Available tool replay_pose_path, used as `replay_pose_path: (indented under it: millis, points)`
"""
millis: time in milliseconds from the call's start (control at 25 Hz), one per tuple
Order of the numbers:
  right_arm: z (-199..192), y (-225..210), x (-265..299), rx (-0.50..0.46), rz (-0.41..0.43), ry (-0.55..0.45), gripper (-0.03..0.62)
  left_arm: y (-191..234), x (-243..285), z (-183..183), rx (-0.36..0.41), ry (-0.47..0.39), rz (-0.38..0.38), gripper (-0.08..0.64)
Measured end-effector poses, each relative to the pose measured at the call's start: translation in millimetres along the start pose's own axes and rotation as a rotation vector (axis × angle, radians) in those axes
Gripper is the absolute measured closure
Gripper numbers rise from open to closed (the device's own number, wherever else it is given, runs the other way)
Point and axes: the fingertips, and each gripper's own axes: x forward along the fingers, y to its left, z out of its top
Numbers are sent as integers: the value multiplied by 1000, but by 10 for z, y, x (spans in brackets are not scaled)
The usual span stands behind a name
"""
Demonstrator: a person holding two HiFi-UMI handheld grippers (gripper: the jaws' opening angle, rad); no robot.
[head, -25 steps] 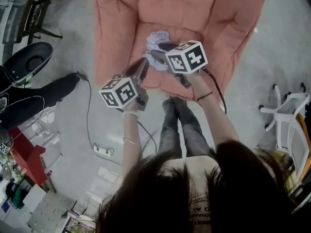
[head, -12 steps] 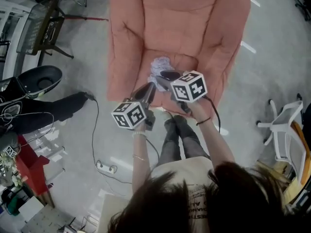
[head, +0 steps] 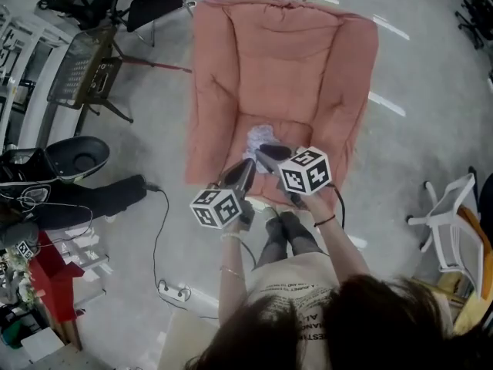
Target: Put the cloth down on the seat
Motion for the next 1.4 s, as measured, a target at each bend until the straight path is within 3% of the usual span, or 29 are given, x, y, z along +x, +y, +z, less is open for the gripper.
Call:
replay_pose_path:
  millis: [360, 680, 1400]
  points:
    - [212, 358, -361, -33, -9, -73, 588, -380, -256, 172, 57, -30, -34, 561]
    - [305, 532, -473, -53, -1, -115, 589, -470, -385, 393, 111, -76, -46, 561]
    - [273, 623, -490, -106, 16, -133, 589, -527, -485, 430, 144, -108, -49, 561]
